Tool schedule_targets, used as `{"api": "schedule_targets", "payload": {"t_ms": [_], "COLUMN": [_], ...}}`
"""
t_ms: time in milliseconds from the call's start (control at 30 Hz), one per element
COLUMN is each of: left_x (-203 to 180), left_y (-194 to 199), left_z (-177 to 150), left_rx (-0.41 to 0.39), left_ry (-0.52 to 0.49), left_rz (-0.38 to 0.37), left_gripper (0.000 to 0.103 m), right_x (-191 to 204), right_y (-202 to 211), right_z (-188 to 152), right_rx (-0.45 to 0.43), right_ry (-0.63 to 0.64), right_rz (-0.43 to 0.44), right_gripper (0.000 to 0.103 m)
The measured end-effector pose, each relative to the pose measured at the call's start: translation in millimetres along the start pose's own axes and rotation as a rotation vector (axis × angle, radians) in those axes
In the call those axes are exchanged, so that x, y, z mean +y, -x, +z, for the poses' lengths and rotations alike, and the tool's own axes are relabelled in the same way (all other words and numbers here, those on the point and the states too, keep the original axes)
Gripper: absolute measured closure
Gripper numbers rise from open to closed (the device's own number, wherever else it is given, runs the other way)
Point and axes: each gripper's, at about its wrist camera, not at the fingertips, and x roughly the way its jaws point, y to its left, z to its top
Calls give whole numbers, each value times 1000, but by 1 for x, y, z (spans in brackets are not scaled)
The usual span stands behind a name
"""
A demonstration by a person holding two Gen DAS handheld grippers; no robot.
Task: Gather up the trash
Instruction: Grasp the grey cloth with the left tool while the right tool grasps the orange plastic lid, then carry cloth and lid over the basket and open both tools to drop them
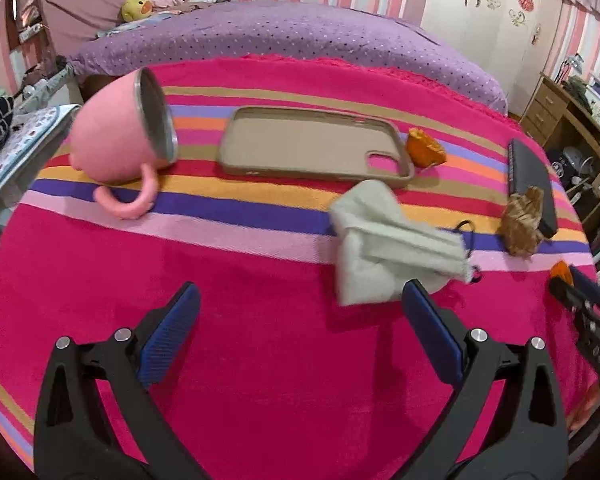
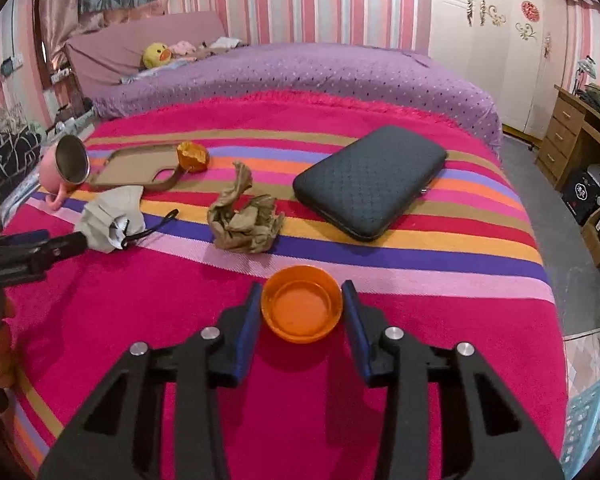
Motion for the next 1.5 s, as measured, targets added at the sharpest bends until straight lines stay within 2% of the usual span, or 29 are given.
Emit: {"api": "schedule_targets", "payload": {"t_ms": [167, 233, 300, 333, 367, 400, 467, 500, 600, 767, 1067, 1167, 1333, 1500], "left_x": [-19, -26, -33, -35, -40, -43, -51, -53, -51, -58, -88, -101, -129, -171], "left_y": [-5, -8, -11, -12, -13, -12, -9, -8, -1, 24, 80, 90, 107, 110], "left_z": [5, 8, 10, 10, 9, 9, 7, 6, 0, -14, -46, -51, -63, -72], "left_rx": [-5, -10, -5, 0, -2, -6, -12, -15, -22, -63, -180, -186, -222, -224], "left_ry": [-3, -12, -15, -17, -30, -46, -76, -80, -79, -109, -215, -207, -226, -264], "left_rz": [-33, -29, -73, -88, -86, -82, -67, -62, -66, -67, -66, -89, -104, -127], "left_gripper": [7, 12, 29, 33, 41, 53, 67, 78, 88, 91, 92, 92, 92, 92], "right_x": [-14, -24, -33, -38, -41, -45, -51, -53, -58, -68, -81, -89, -109, -152], "right_y": [23, 33, 42, 44, 47, 48, 51, 52, 55, 62, 83, 90, 107, 131], "right_z": [-19, -25, -28, -29, -30, -31, -32, -32, -33, -34, -35, -38, -46, -55], "right_rx": [-18, -37, -60, -68, -76, -83, -89, -94, -100, -115, -156, -161, -178, -204], "right_ry": [-13, -26, -37, -43, -49, -58, -73, -76, -71, -78, -70, -70, -74, -120], "right_rz": [-51, -72, -80, -83, -85, -85, -75, -73, -80, -92, -92, -98, -110, -145], "right_gripper": [63, 63, 63, 63, 63, 63, 63, 63, 63, 63, 63, 63, 63, 63]}}
